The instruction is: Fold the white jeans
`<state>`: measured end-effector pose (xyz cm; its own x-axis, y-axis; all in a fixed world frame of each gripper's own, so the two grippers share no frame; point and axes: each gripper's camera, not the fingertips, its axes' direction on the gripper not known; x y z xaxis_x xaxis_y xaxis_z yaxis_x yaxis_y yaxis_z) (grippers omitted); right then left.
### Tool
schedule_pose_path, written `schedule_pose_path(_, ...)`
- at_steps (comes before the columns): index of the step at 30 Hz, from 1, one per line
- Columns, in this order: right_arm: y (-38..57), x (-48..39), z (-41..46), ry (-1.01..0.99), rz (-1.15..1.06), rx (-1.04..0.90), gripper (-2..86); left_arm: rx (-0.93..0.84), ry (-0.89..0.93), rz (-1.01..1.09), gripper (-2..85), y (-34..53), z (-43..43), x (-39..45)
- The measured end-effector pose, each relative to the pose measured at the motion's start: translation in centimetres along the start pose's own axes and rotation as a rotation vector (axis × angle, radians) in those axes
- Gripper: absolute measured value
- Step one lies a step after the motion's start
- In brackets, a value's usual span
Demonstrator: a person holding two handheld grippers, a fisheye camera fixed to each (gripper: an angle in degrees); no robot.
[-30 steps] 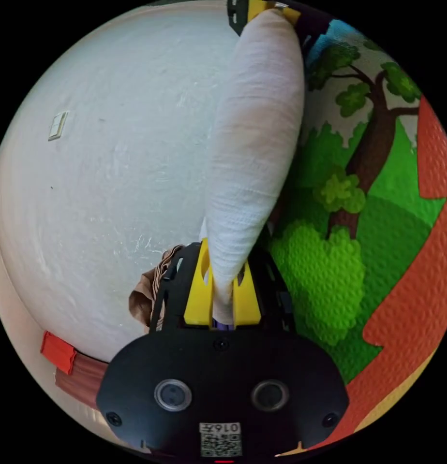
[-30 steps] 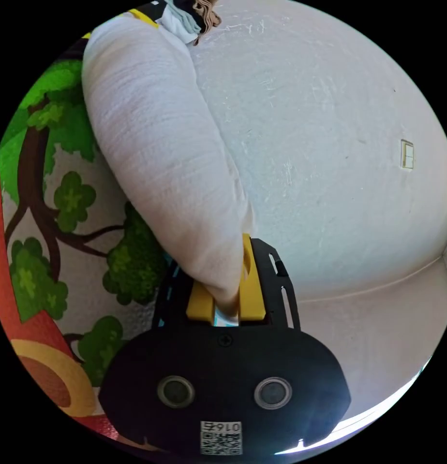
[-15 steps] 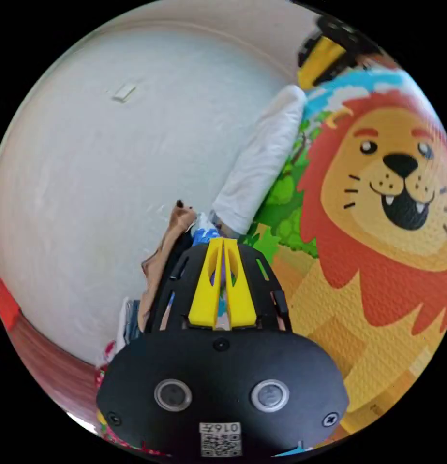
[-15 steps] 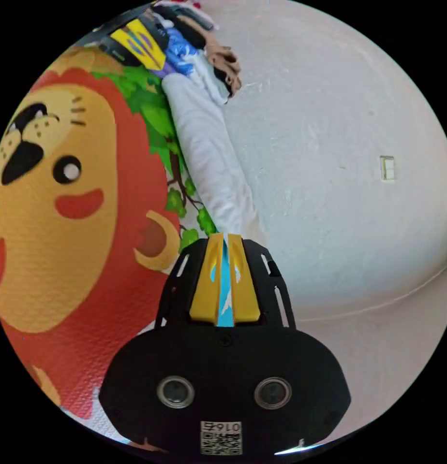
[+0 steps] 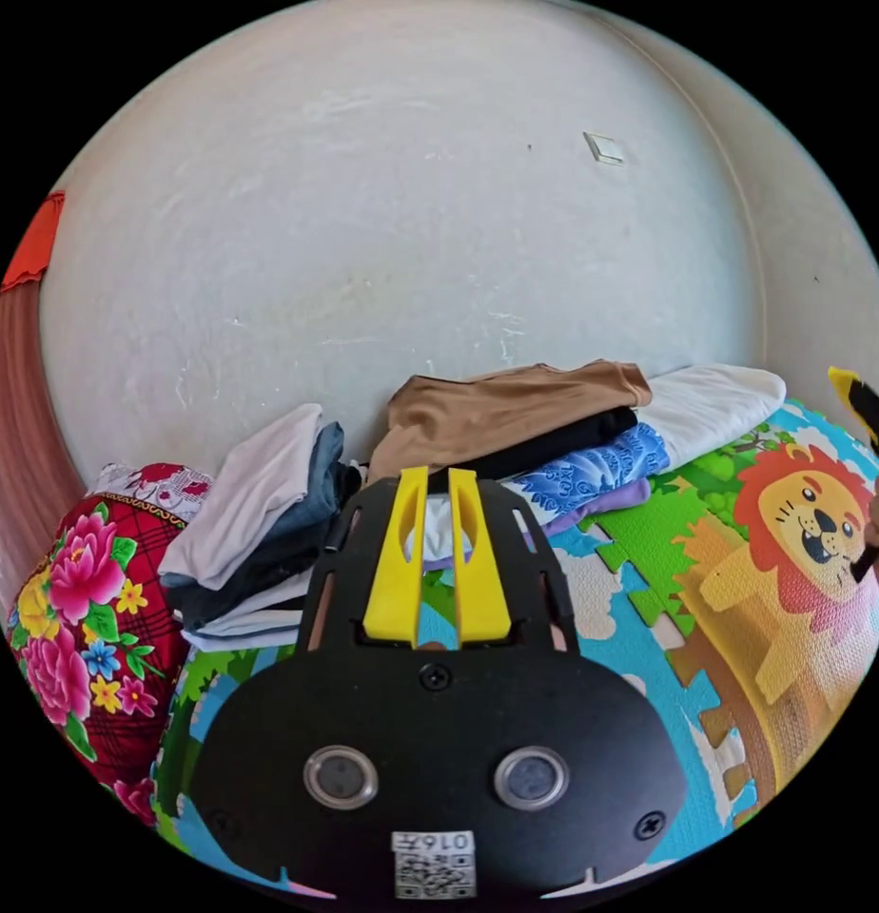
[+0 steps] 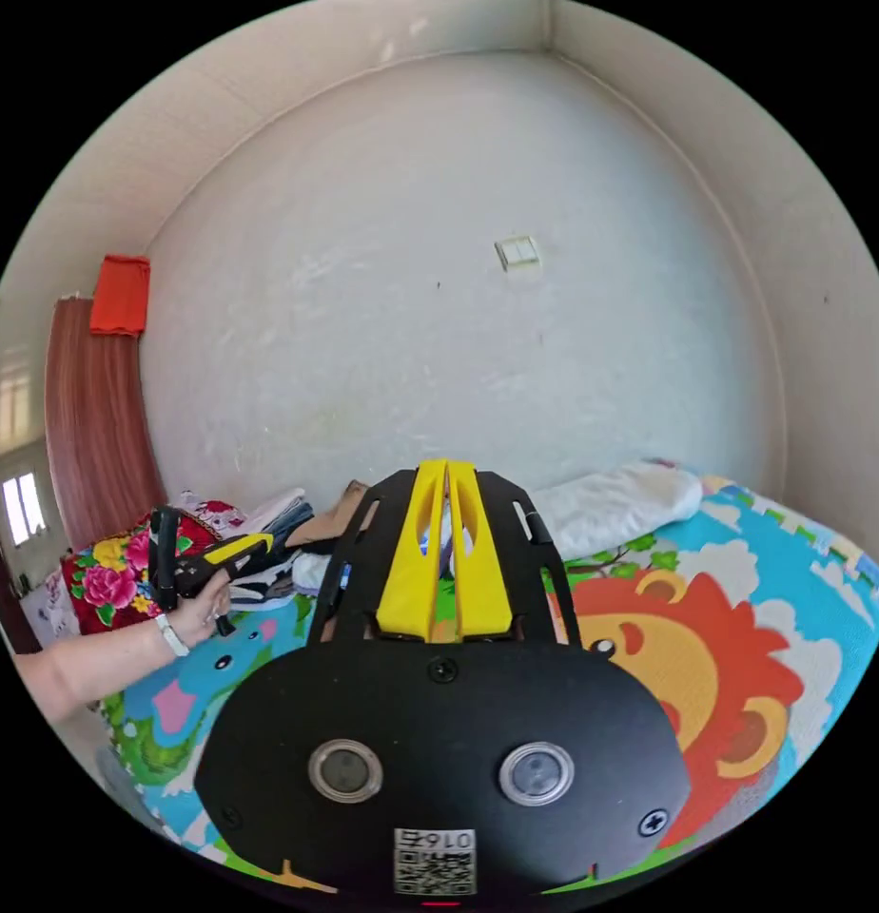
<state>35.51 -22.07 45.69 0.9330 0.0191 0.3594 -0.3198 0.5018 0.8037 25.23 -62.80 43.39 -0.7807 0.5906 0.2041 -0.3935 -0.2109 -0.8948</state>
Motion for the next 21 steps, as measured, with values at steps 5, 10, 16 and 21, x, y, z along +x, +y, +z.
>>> schedule_pose_path(5,6.9,0.8,1.4,-0.055,-0.233,-0.016,0.8,-0.015,0.119,0.04,11.3,4.4,5.2,-1.4)
schedule_pose_path(10,8.0,3.7,0.2,-0.211,-0.168,0.032,0.7,-0.035,0.021,-0.038,11.1,8.8,10.1,-2.8)
schedule_pose_path(16,8.9,6.9,1.1,-0.307,-0.088,-0.02,0.5,-0.014,-0.222,-0.159,10.6,16.0,12.6,-10.2)
schedule_pose_path(21,9.4,8.0,1.4,-0.343,-0.055,-0.027,0.5,-0.048,-0.245,-0.216,11.7,22.6,14.0,-19.2)
